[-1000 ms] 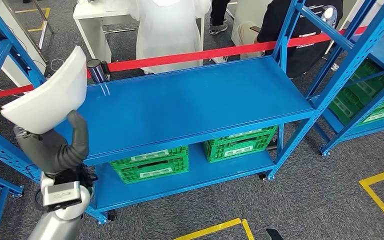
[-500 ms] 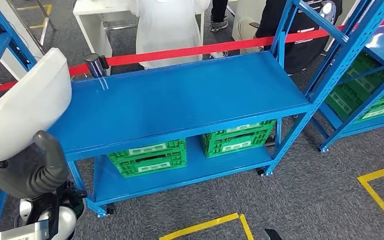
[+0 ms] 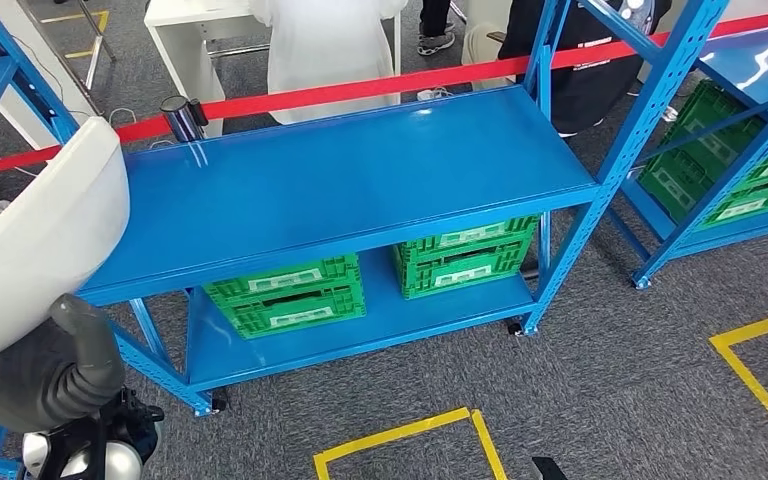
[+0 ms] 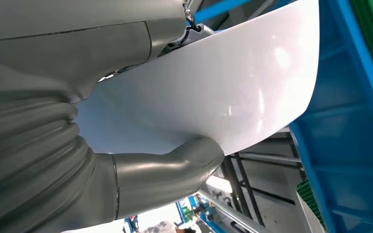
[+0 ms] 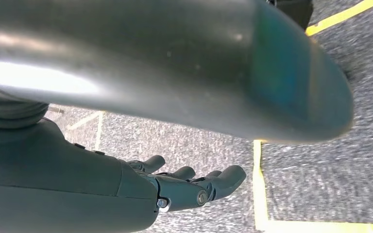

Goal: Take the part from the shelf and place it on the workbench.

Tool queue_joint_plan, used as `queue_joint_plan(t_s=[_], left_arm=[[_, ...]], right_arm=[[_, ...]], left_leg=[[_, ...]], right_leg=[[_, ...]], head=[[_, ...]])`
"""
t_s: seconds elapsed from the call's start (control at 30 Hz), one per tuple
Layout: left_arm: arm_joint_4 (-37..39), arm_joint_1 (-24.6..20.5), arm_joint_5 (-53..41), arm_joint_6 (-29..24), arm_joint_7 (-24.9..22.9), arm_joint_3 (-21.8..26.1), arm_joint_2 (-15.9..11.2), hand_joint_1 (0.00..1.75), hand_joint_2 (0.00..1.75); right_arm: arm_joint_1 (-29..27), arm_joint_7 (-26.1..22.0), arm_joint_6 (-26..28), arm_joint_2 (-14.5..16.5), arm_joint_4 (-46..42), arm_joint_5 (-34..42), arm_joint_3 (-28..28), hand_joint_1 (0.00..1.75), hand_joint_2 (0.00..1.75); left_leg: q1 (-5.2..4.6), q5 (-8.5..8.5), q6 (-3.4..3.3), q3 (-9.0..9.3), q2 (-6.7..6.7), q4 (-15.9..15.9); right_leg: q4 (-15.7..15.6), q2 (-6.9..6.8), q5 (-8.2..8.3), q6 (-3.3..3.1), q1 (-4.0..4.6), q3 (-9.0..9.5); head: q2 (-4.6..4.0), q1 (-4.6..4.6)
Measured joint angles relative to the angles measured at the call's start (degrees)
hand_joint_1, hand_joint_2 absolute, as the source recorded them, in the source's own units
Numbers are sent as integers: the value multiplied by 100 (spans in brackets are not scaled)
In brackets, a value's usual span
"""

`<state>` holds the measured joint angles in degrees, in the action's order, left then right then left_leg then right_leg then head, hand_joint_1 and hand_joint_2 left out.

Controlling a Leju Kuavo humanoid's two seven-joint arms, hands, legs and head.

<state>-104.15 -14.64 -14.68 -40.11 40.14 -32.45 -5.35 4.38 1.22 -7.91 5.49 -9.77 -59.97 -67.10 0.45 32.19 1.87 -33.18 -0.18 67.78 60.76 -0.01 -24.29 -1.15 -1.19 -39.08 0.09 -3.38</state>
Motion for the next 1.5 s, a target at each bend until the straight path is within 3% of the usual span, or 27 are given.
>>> queue_joint_plan(t_s=[0.07, 0.1, 0.2, 0.23, 0.33, 0.37, 0.4, 0.43, 0.5, 0.57, 0.63, 0.7, 0.73, 0.83, 0.87, 0.9, 0.93, 1.0, 1.07, 1.13, 1.2, 1.23, 1.3, 1.37, 1.4, 1.43, 1.5], left_arm=[[-136, 88, -157, -1, 3, 30, 5, 175, 175], [-191, 130, -229, -1, 5, 42, 10, 175, 175], [-263, 239, -386, -1, 2, 59, 39, 175, 175], [-274, 259, -414, 0, 1, 59, 56, 175, 175], [-288, 311, -453, 0, 1, 58, 103, 175, 175], [-289, 341, -458, 0, 0, 58, 110, 175, 175], [-290, 371, -459, 0, -1, 58, 113, 175, 175], [-293, 398, -463, -1, -1, 58, 114, 175, 175], [-308, 436, -472, -1, -1, 58, 115, 175, 175], [-336, 455, -477, -1, 1, 57, 120, 175, 175], [-354, 464, -481, 0, 3, 54, 125, 175, 175], [-360, 474, -484, 0, 3, 52, 124, 175, 175], [-363, 479, -485, 0, 2, 53, 123, 175, 175], [-365, 488, -486, 0, 1, 54, 122, 175, 175], [-365, 493, -486, 0, 1, 54, 122, 175, 175], [-366, 500, -489, 0, 0, 54, 122, 175, 175], [-371, 509, -501, 0, 0, 54, 122, 175, 175], [-399, 527, -549, 0, 0, 56, 125, 175, 175], [-444, 543, -606, 0, 1, 61, 135, 175, 175], [-477, 566, -639, 0, 1, 73, 149, 175, 175], [-488, 584, -649, 0, 1, 83, 166, 175, 175], [-491, 588, -651, 0, 0, 85, 177, 175, 175], [-494, 598, -653, 0, -1, 87, 202, 175, 175], [-492, 613, -654, 0, -2, 88, 214, 175, 175], [-489, 620, -654, 0, -1, 88, 216, 175, 175], [-487, 624, -654, 0, -1, 89, 216, 175, 175], [-486, 628, -654, 0, -1, 95, 216, 175, 175]], right_arm=[[-4, -20, 9, 4, 0, 14, 0, 0, 0], [-7, -32, 18, 5, 0, 30, 0, 0, 0], [-9, -81, 76, 5, 0, 96, 0, 0, 0], [-10, -95, 90, 7, 0, 111, 0, 0, 0], [-7, -117, 113, 9, 0, 136, 0, 0, 0], [-7, -121, 125, 8, 0, 140, 0, 0, 0], [-7, -125, 141, 7, 0, 141, 0, 0, 0], [-8, -125, 156, 7, 0, 142, 0, 0, 0], [1, -125, 178, 8, 0, 141, -1, 0, 0], [21, -127, 180, 8, -1, 143, -1, 0, 0], [30, -127, 177, 8, -2, 146, -1, 0, 0], [27, -126, 176, 15, -2, 148, -2, 0, 0], [27, -131, 177, 19, -2, 148, -2, 0, 0], [26, -160, 181, 23, -2, 148, -4, 0, 0], [23, -174, 183, 24, -2, 147, -4, 0, 0], [21, -190, 183, 25, -2, 143, -4, 0, 0], [20, -203, 184, 26, -2, 138, -4, 0, 0], [22, -219, 180, 29, -2, 120, -4, 0, 0], [24, -222, 174, 32, -2, 104, -4, 0, 0], [23, -220, 173, 33, -2, 98, -5, 0, 0], [14, -216, 173, 34, -2, 101, -5, 0, 0], [8, -214, 171, 36, -2, 103, -4, 0, 0], [0, -211, 169, 43, -1, 106, -4, 0, 0], [-2, -211, 169, 48, -2, 108, -4, 0, 0], [-2, -211, 169, 48, -2, 108, -4, 0, 0], [-2, -210, 169, 48, -2, 109, -4, 0, 0], [1, -210, 167, 48, -2, 108, -4, 0, 0]], left_leg=[[-52, 14, -63, 507, 4, -721], [-82, 40, -91, 614, 3, -907], [-95, -141, -212, 544, 23, -1037], [-82, -230, -260, 487, 36, -1077], [-80, -483, -336, 217, 54, -1106], [-86, -560, -338, 114, 60, -1092], [-90, -634, -335, 6, 66, -1071], [-91, -702, -326, -104, 71, -1042], [-91, -820, -290, -319, 75, -961], [-101, -909, -234, -449, 81, -880], [-102, -1000, -168, -481, 86, -872], [-83, -1001, -97, -514, 74, -863], [-73, -853, -57, -560, 61, -765], [-26, -3, 55, -775, 41, 100], [-11, 154, 81, -809, 41, 427], [1, 170, 97, -776, 41, 638], [9, 64, 104, -661, 41, 670], [21, -190, 93, -142, 37, 166], [0, -131, 33, 456, 19, -642], [-41, -17, -67, 661, 4, -1025], [-49, -116, -195, 569, 20, -1050], [-50, -184, -261, 509, 33, -1058], [-49, -326, -345, 355, 53, -1068], [-69, -466, -372, 179, 57, -1052], [-80, -537, -373, 84, 59, -1038], [-86, -604, -368, -13, 62, -1018], [-90, -717, -341, -201, 63, -959]], right_leg=[[-15, 5, 108, 55, 3, -48], [-44, 5, 174, 97, -9, -43], [-104, 10, 263, 221, -35, -53], [4, 13, 104, 245, -29, -105], [934, 16, -748, 283, -12, -339], [1249, 16, -874, 289, -7, -366], [1424, 15, -846, 292, -2, -319], [1415, 14, -714, 289, 2, -177], [845, 13, -541, 264, 8, 403], [89, 18, -704, 201, 35, 944], [-191, 22, -812, 120, 64, 1066], [-197, -3, -700, 35, 52, 981], [-208, -18, -628, -9, 43, 925], [-213, -42, -409, -61, 28, 684], [-210, -46, -335, -54, 27, 590], [-203, -52, -260, -42, 25, 497], [-195, -56, -189, -26, 21, 405], [-172, -60, -60, 19, 10, 249], [-161, -56, 54, 85, 10, 155], [-189, -54, 166, 166, 10, 135], [-205, -50, 207, 247, -13, 107], [-131, -46, 96, 278, -24, 61], [355, -35, -433, 306, -26, -107], [1096, -24, -927, 316, -14, -273], [1364, -18, -984, 314, -6, -283], [1443, -15, -900, 306, 3, -199], [996, -14, -612, 269, 19, 287]], head=[[0, -3], [0, 7], [0, 42], [0, 37], [0, 15], [0, 13], [0, 13], [0, 11], [0, 9], [0, 6], [0, -1], [0, -4], [0, 3], [0, 22], [0, 23], [0, 24], [0, 23], [0, 23], [0, 21], [0, 28], [0, 44], [0, 44], [0, 33], [0, 25], [0, 23], [0, 21], [0, 19]])
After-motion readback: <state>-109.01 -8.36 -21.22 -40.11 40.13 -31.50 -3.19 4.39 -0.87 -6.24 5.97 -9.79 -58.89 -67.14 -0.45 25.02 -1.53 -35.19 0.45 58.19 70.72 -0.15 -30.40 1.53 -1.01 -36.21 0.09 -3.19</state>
